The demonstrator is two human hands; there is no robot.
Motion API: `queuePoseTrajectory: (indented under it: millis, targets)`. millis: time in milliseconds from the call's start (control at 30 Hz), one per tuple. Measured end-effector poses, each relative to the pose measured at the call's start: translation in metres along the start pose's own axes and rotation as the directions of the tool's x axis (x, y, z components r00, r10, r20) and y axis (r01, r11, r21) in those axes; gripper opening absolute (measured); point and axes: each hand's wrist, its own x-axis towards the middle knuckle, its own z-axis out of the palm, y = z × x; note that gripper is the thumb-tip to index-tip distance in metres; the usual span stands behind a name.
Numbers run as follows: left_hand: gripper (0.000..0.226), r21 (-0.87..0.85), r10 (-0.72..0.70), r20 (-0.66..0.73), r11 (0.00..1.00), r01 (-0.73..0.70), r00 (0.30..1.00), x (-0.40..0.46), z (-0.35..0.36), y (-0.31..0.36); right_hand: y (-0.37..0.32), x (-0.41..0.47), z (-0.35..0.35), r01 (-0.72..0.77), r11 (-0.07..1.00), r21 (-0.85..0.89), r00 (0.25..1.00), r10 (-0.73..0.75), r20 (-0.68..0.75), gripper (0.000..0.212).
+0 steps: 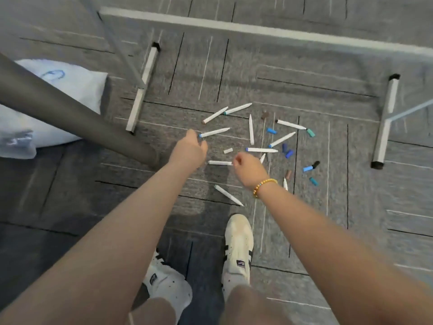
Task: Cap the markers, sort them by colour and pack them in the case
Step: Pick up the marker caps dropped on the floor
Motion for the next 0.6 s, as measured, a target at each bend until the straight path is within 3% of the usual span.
queuePoseTrajectory:
  millis: [133, 267, 433, 600]
  targets:
    - [0.038, 0.041, -0.049, 0.016, 0.998, 0.048, 0.999, 0.043, 0.043, -0.027, 0.025, 0.027, 0.055, 0.049, 0.952, -0.301, 0.981, 0.011, 0.195, 0.027]
    - [0.035, 0.056, -0.120, 0.002, 0.991, 0.120, 0.993, 0.091, 0.079, -0.048, 0.041, 0.052, 0.090, 0.179, 0.780, -0.600, 0.927, 0.070, 0.368, 0.044]
    - [0.047, 0.157, -0.101, -0.042, 0.982, 0.107, 0.994, 0.132, 0.109, -0.067, 0.060, 0.073, 0.128, 0.216, 0.644, -0.734, 0.905, 0.150, 0.398, 0.057]
    - [0.037, 0.223, -0.172, 0.015, 0.961, 0.165, 0.985, 0.152, 0.123, -0.077, 0.071, 0.067, 0.139, 0.327, 0.544, -0.773, 0.911, 0.038, 0.412, 0.035]
